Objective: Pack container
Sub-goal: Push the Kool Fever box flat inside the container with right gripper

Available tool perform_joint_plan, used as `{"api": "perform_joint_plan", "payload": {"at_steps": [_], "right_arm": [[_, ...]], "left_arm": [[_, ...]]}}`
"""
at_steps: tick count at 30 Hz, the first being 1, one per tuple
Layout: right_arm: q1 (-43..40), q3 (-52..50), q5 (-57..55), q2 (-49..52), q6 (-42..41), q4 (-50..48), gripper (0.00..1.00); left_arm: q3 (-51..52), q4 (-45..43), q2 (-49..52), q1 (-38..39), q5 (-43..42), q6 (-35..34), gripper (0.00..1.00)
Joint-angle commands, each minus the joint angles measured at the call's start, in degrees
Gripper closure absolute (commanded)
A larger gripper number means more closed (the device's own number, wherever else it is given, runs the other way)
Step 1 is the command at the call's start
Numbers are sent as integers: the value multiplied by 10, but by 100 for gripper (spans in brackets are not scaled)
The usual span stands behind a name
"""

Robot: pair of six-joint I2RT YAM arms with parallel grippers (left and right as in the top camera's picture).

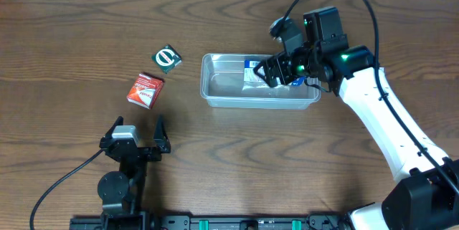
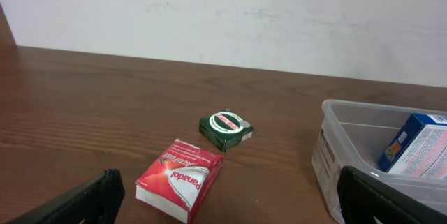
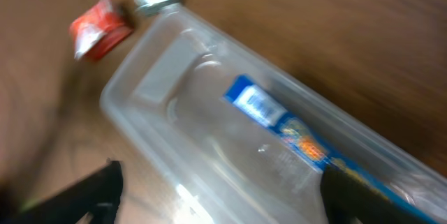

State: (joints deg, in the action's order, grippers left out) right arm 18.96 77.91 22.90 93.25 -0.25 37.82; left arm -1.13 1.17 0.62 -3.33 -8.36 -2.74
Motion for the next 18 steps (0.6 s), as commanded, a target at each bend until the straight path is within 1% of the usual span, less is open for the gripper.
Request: {"api": "perform_joint_plan", "payload": {"at_steps": [1,3,4,5,8,11,12,18], "right_arm": [[9,5,-117,-3,-137,-10,31],[15,4,-163,-2,-165,-19,44],[19,3,-176,-2,-172,-23,48],[22,3,-186,-2,-178,-26,56],[35,-1,-205,0,-182,-37,78],[43,-1,-214,11,-184,-40,95],[45,-1,-215,17,-184,-40,99],[47,-1,-215,64,-191,-44,99]], "left_arm": [[9,20,-3,-3,-4,6,2],[9,20,-3,-3,-4,6,2],[9,20,-3,-3,-4,6,2],[9,20,-3,-3,-4,6,2],[9,20,-3,-3,-4,6,2],[9,20,-3,-3,-4,6,2],[9,20,-3,-3,-4,6,2],[9,20,-3,-3,-4,6,2]]}}
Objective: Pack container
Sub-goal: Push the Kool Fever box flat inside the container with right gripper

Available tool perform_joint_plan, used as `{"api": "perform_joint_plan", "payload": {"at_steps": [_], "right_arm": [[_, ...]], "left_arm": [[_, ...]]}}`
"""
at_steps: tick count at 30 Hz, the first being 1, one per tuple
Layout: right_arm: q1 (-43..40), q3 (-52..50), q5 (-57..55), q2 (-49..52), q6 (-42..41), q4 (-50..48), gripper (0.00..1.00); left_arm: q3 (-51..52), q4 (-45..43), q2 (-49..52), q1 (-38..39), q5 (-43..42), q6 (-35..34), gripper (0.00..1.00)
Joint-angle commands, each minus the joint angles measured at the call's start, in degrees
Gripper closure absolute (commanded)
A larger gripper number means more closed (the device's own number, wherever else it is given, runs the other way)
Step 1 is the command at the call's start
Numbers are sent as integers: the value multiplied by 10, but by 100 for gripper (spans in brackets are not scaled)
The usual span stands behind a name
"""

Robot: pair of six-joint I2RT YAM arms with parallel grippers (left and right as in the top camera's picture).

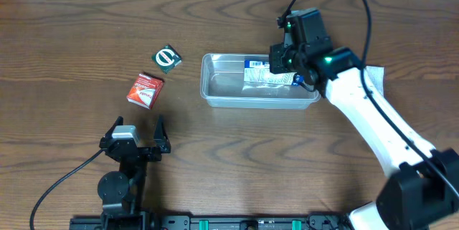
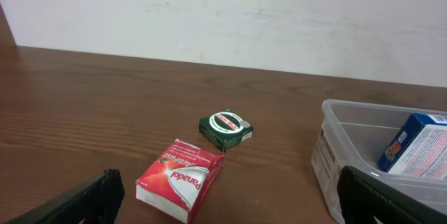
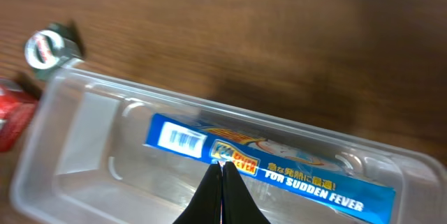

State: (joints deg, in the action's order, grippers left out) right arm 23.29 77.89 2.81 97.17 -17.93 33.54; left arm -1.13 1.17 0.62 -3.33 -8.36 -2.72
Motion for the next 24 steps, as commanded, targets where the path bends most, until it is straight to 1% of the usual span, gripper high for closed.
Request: {"api": "perform_joint_plan", "payload": {"at_steps": [1,7,24], "right_arm": [[4,0,-14,32,-14,-4,99],[4,-1,-15,61,-14,-12,99],[4,-1,-40,67,-13,-20,99]], "left_arm": [[9,20,-3,-3,-4,6,2],[9,20,-3,-3,-4,6,2],[9,21,-3,-3,-4,6,2]]}}
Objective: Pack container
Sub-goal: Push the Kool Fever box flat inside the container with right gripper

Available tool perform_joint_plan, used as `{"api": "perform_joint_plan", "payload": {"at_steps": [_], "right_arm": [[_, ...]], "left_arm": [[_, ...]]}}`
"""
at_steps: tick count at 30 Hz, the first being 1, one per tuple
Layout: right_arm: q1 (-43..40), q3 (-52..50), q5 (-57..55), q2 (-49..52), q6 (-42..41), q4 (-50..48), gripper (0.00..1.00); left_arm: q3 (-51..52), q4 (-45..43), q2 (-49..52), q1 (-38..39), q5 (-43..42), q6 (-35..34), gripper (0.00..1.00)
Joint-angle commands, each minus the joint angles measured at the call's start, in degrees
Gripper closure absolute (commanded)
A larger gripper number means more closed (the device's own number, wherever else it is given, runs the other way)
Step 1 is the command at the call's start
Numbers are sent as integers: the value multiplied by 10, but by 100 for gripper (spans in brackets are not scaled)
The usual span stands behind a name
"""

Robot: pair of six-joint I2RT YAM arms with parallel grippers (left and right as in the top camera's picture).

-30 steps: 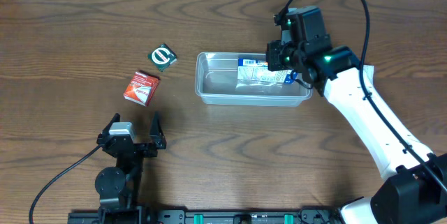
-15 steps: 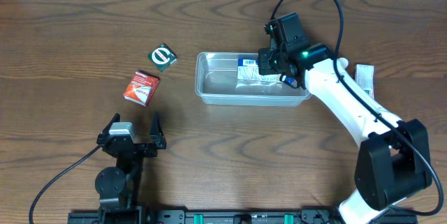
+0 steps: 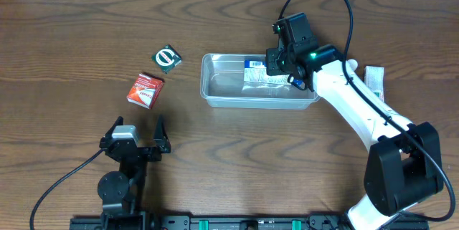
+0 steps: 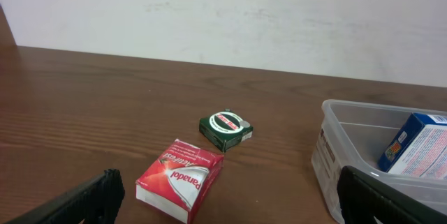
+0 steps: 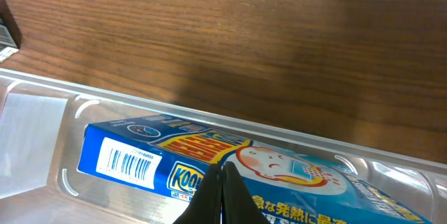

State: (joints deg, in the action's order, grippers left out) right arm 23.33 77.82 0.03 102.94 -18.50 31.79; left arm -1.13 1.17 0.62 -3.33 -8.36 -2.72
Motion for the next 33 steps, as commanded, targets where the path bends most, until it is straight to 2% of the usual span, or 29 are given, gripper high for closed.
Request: {"api": "perform_joint_plan", "payload": {"at_steps": [1,17,33], "right_arm": [[3,0,-12,12,-8,-3,99],[4,0,-8,14,-8,49,99],[9,0,99,14,19,68,99]], "left_arm": [[9,20,-3,-3,-4,6,2],[9,20,-3,-3,-4,6,2],[9,20,-3,-3,-4,6,2]]}}
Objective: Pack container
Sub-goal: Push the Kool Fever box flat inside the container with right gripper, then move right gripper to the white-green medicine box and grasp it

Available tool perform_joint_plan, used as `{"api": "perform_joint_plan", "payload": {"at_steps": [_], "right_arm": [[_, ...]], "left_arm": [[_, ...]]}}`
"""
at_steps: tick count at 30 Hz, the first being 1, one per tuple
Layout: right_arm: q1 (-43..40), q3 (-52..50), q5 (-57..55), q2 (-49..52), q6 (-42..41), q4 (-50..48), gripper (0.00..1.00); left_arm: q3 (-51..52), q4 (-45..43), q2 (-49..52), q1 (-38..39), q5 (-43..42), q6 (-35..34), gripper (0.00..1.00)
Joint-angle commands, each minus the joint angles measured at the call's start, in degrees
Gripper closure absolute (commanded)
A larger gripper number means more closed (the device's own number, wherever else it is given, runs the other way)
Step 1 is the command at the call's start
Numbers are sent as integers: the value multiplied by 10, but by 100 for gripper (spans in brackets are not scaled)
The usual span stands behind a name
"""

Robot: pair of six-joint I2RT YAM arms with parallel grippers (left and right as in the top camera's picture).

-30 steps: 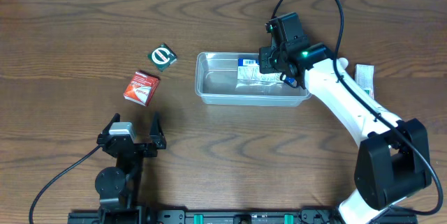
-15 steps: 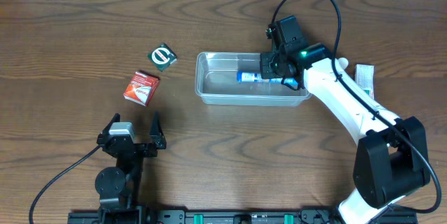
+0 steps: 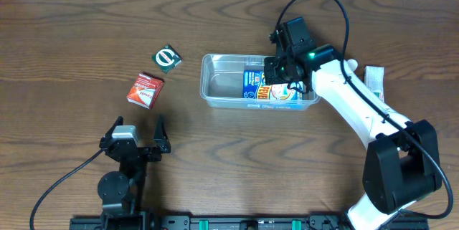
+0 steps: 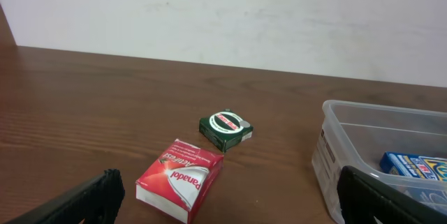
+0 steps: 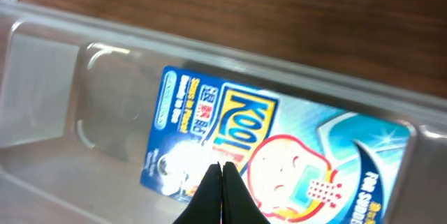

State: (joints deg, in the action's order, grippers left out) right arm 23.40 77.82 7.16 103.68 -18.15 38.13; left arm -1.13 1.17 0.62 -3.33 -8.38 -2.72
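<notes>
A clear plastic container [image 3: 222, 83] stands mid-table. A blue fever-patch box [image 3: 269, 87] lies flat, face up, in its right half [image 5: 279, 154]. My right gripper [image 5: 222, 167] is shut with nothing between its fingers, its tip over or on the box's face [image 3: 277, 72]. A red Panadol box [image 3: 145, 90] and a small green box [image 3: 167, 59] lie on the table left of the container; both also show in the left wrist view, the red box [image 4: 180, 178] nearer than the green box [image 4: 225, 129]. My left gripper [image 4: 223, 203] rests open, low at the front left [image 3: 140, 131].
A white sachet [image 3: 374, 79] lies on the table right of the container, beside my right arm. A pale wall rises behind the table's far edge in the left wrist view. The container's left half holds nothing.
The blue box stood on its edge along the container's far wall; now it lies flat, face up. My shut right gripper has shifted slightly toward the container's middle. The left arm has not moved.
My right gripper was open above the container, with the blue box leaning at the far wall. Then it was shut above the box, then low at the box's top edge. Now the box lies flat. The red and green boxes stayed put.
</notes>
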Motion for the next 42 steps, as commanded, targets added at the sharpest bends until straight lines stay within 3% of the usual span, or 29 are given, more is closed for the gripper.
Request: {"api": "perform_joint_plan", "payload": {"at_steps": [1,5,7,10,14,19,30,42], "right_arm": [[10,0,28,6,20,8,99],[8,7,28,3,31,33,94],[2,18,27,-3,44,57,84],[-8,42,17,-17,54,99,51],[-25,88,-24,-36,54,163,32],[-53,131,-101,-63,53,228,16],[-186,132,-163,-81,12,296,11],[-360,112,-148,-81,10,270,7]], "left_arm": [[9,20,-3,-3,-4,6,2],[9,20,-3,-3,-4,6,2],[9,20,-3,-3,-4,6,2],[9,20,-3,-3,-4,6,2],[9,20,-3,-3,-4,6,2],[9,20,-3,-3,-4,6,2],[9,20,-3,-3,-4,6,2],[9,20,-3,-3,-4,6,2]]}}
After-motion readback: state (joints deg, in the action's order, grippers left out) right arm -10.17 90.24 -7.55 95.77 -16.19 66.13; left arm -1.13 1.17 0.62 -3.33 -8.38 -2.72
